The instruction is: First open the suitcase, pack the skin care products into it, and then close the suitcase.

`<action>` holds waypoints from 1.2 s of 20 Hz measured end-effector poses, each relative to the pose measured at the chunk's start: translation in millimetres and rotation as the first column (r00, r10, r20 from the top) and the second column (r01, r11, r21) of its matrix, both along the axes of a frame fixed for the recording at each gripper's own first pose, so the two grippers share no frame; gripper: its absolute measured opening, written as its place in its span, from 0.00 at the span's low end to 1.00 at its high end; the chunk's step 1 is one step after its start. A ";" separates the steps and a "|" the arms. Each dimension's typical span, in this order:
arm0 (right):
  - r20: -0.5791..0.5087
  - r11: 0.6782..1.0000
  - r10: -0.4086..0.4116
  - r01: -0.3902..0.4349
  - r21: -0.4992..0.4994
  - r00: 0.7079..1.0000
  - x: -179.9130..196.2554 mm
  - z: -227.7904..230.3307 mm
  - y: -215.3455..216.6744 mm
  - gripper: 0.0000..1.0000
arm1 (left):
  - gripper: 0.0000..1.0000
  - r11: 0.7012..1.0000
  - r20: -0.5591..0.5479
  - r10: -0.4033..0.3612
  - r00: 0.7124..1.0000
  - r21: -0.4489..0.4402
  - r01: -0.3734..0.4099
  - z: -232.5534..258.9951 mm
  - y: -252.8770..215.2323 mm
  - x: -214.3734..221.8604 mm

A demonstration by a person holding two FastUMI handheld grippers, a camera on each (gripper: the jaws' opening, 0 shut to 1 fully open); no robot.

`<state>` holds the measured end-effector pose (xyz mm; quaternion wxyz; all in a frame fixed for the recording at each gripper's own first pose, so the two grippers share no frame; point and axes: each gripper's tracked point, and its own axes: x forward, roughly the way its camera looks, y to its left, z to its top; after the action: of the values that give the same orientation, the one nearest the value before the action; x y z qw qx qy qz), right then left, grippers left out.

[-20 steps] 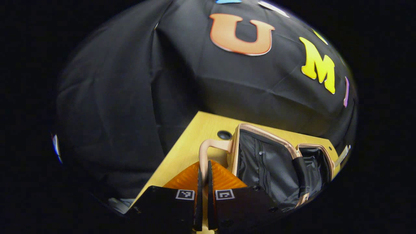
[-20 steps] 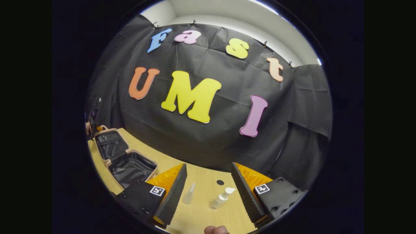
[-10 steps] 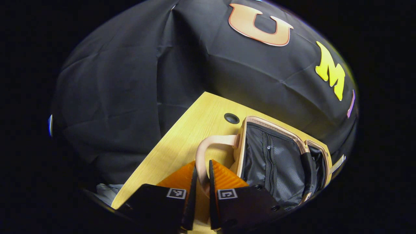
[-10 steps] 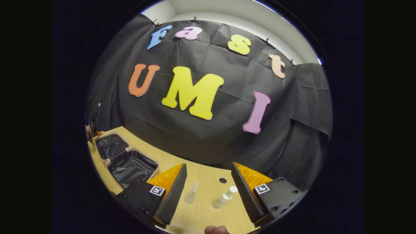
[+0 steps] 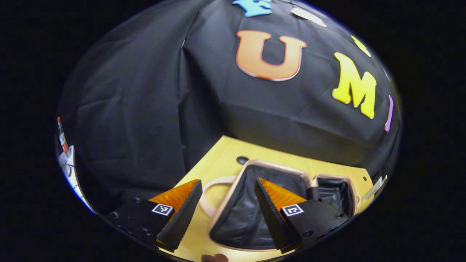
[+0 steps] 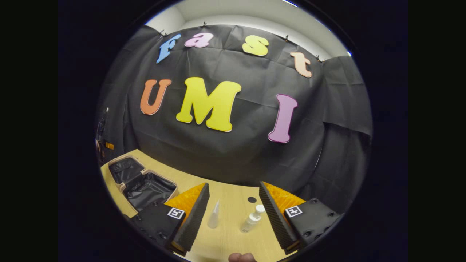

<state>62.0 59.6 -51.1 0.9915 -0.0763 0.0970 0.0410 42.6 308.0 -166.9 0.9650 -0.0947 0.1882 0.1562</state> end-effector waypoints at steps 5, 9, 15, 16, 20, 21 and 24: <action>0.021 1.000 0.009 -0.009 0.020 1.000 -7.3 -5.6 -49.0 0.81 | 0.99 0.997 0.088 -0.067 0.994 0.049 0.063 69.5 -141.5 -8.8; 0.003 0.998 0.023 -0.023 0.060 1.000 -13.0 -23.8 -86.3 0.81 | 1.00 0.994 0.117 -0.104 0.988 0.033 0.100 71.5 -254.5 -23.0; -0.035 0.992 0.050 -0.046 0.121 0.998 -11.7 -49.0 -134.1 0.81 | 0.98 0.962 0.109 -0.269 0.957 0.080 0.262 54.4 -417.7 -41.6; -0.044 0.990 0.062 -0.055 0.131 0.997 -12.9 -53.3 -138.1 0.81 | 0.98 0.951 0.096 -0.305 0.948 0.087 0.297 45.8 -442.3 -43.6; -0.066 0.991 0.094 -0.087 0.100 0.993 -20.2 -65.7 -153.1 0.77 | 0.99 0.906 0.059 -0.423 0.904 0.012 0.423 7.2 -526.0 -44.3; -0.074 0.992 0.095 -0.088 0.094 0.993 -21.9 -68.1 -156.8 0.81 | 0.99 0.895 0.052 -0.445 0.894 -0.003 0.446 -3.4 -541.8 -41.3; -0.112 0.994 0.084 -0.075 0.085 0.990 -29.2 -83.9 -171.2 0.81 | 0.99 0.871 0.043 -0.490 0.871 -0.023 0.491 -33.0 -577.0 -18.4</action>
<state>32.8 -111.6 -135.0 0.9841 -0.0375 0.1491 0.0886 24.2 -269.0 -199.9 0.9745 -0.0625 0.1915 -0.0987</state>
